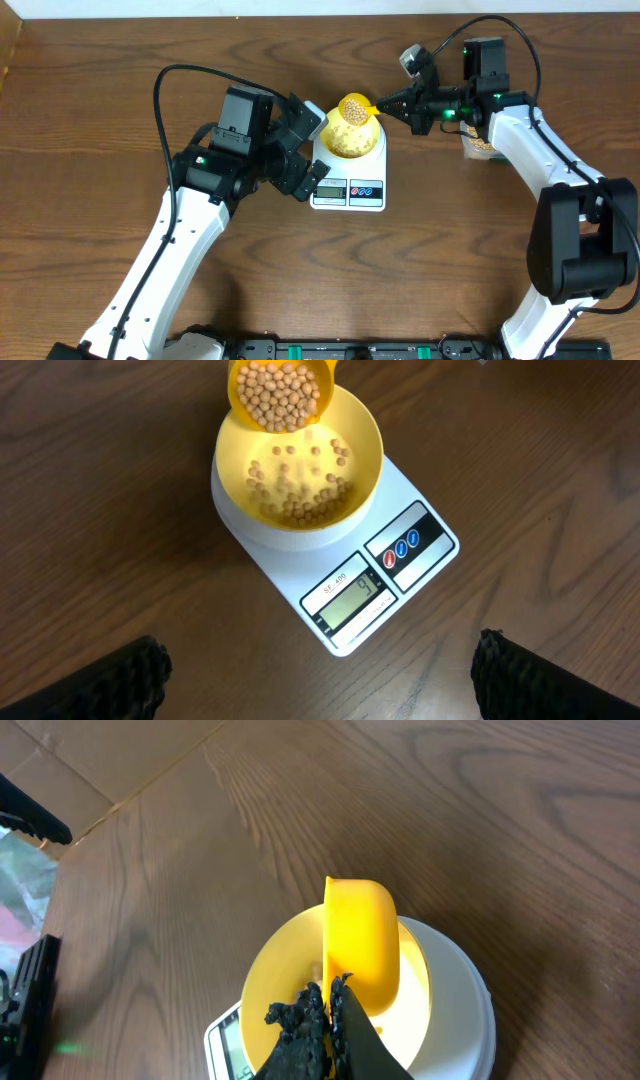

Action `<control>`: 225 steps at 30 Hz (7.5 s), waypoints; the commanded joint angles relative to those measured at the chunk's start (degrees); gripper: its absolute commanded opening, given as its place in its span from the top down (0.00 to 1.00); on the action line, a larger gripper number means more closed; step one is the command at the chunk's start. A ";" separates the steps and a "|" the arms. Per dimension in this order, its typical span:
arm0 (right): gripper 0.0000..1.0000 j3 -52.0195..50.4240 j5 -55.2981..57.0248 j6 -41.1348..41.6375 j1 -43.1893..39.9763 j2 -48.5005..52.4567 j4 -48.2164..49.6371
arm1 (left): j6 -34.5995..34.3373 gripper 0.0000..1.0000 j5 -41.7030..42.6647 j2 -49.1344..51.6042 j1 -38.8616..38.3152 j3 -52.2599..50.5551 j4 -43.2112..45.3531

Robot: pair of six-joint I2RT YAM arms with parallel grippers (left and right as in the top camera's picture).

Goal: Scoop item into bowl and weigh 50g on scale
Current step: 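Tilt the scoop to pour soybeans into the yellow bowl, then move the empty scoop with the right gripper back over the soybean tub, then lower the scoop into the soybeans and scoop toward the right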

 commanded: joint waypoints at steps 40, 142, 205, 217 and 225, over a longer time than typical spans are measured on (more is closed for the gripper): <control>0.99 -0.02 -0.39 -15.74 1.77 0.55 0.09 | -0.52 0.02 0.76 -0.87 0.17 -0.33 -0.15; 0.99 0.00 15.74 -15.32 2.56 -12.81 -0.31 | -0.52 0.02 0.76 -0.87 0.17 -0.33 -0.15; 0.99 -11.65 73.96 22.18 -8.57 -17.18 -15.13 | -0.52 0.02 0.76 -0.87 0.17 -0.35 -0.15; 0.99 -15.78 66.07 22.23 -8.59 -17.18 -10.62 | -0.52 0.02 0.76 -0.87 0.17 -0.33 -0.17; 0.99 -15.80 59.87 22.53 -8.59 -17.18 -10.60 | -0.52 0.02 0.76 -0.87 0.17 -0.33 -0.15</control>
